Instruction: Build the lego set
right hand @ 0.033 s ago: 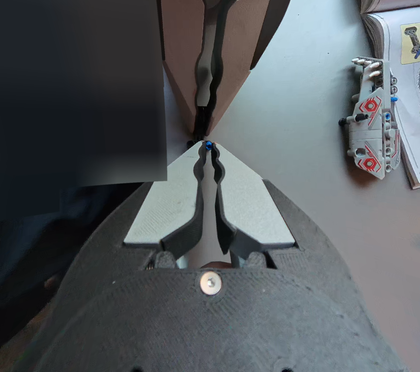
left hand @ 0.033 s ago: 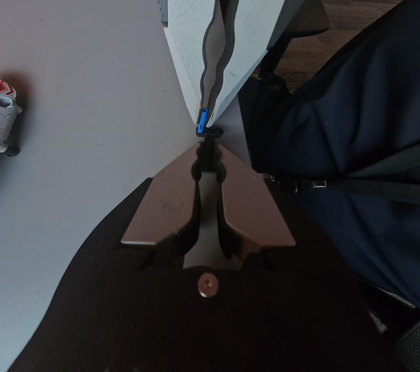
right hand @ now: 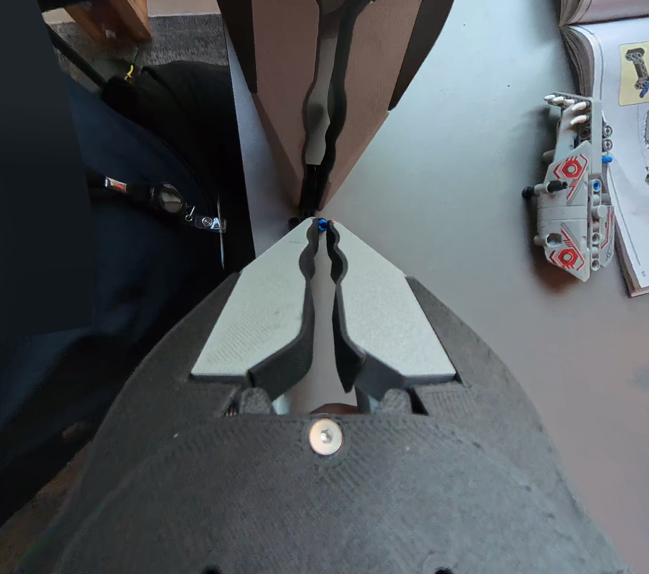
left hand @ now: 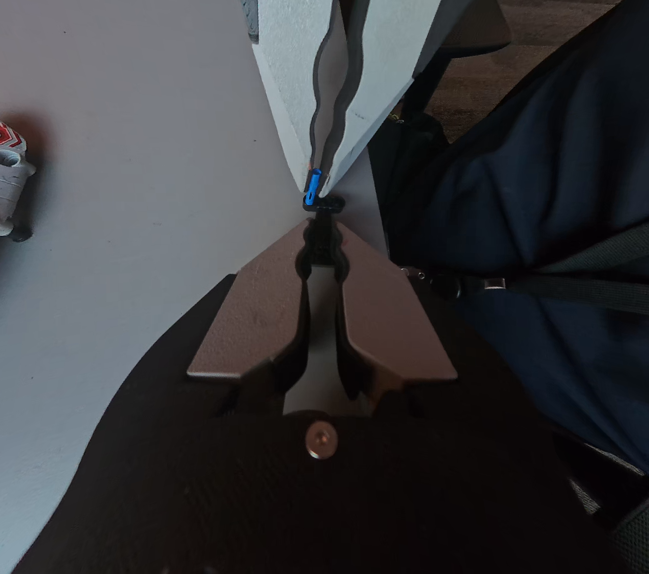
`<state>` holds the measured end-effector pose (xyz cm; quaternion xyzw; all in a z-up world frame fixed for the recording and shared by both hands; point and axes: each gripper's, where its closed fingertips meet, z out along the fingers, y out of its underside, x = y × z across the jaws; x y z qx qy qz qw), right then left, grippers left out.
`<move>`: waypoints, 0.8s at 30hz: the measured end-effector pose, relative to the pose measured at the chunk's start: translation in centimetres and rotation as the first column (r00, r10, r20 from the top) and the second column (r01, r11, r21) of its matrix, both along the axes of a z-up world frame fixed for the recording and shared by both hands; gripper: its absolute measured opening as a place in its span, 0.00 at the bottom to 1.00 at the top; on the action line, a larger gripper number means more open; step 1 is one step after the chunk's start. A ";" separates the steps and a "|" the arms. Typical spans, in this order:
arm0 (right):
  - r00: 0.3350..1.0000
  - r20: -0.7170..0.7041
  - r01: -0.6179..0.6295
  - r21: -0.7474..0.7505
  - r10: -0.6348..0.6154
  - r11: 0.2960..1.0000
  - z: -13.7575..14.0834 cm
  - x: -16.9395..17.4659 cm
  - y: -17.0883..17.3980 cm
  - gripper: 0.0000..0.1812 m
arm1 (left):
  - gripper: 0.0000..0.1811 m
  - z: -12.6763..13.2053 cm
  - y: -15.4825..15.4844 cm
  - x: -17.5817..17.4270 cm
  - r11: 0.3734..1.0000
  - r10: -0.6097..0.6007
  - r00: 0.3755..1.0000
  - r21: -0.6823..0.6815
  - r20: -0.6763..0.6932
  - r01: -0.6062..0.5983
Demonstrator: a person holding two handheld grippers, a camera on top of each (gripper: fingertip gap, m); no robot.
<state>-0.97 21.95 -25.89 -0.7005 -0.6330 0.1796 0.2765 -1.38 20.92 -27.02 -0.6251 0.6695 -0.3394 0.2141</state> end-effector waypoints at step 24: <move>0.993 0.094 -0.070 -0.030 0.073 0.997 -0.1 -0.1 0.1 0.01 | 0.03 0.0 0.0 0.0 1.000 0.002 1.000 0.021 0.002 -0.002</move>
